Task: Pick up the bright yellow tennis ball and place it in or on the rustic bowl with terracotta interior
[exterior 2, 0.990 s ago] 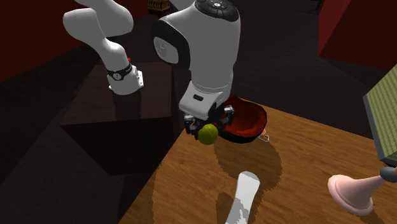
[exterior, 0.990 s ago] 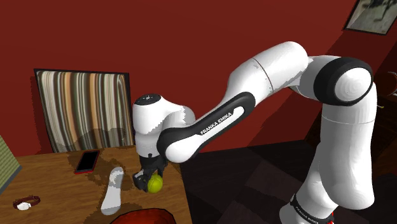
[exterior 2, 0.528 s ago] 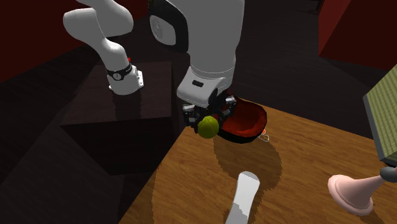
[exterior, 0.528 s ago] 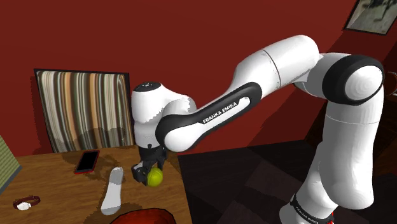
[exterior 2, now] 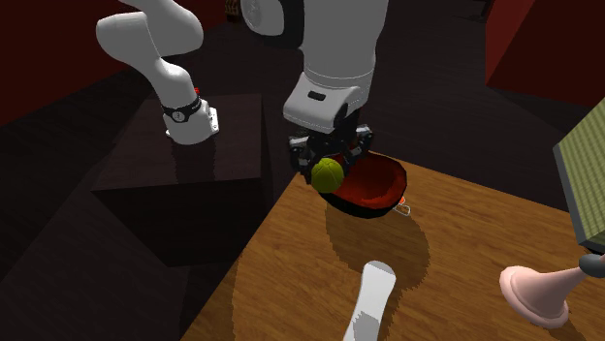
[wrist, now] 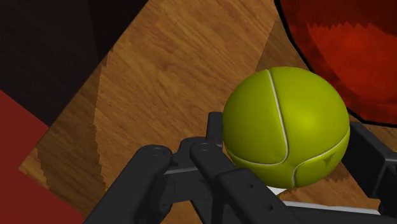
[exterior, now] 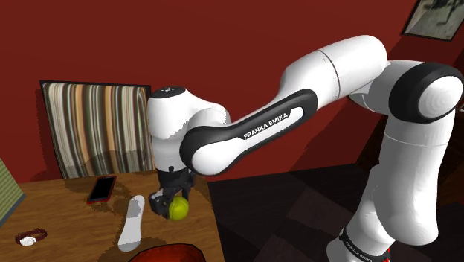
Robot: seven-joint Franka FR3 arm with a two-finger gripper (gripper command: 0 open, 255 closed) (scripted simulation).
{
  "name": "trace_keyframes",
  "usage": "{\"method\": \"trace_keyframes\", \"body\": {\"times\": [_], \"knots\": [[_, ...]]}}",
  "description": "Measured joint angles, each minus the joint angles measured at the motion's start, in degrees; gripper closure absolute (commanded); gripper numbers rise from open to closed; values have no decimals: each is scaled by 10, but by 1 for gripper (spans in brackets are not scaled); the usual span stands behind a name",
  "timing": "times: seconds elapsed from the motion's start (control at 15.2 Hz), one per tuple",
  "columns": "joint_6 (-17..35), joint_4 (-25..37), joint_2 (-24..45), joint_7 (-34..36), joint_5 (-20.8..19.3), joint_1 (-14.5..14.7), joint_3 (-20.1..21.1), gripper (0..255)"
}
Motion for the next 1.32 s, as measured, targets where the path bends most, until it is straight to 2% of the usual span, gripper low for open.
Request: {"method": "trace_keyframes", "body": {"times": [0.66,1.32], "knots": [[-17,39,31,137,-25,94,38,255],[39,12,66,158,-50,106,29,255]]}}
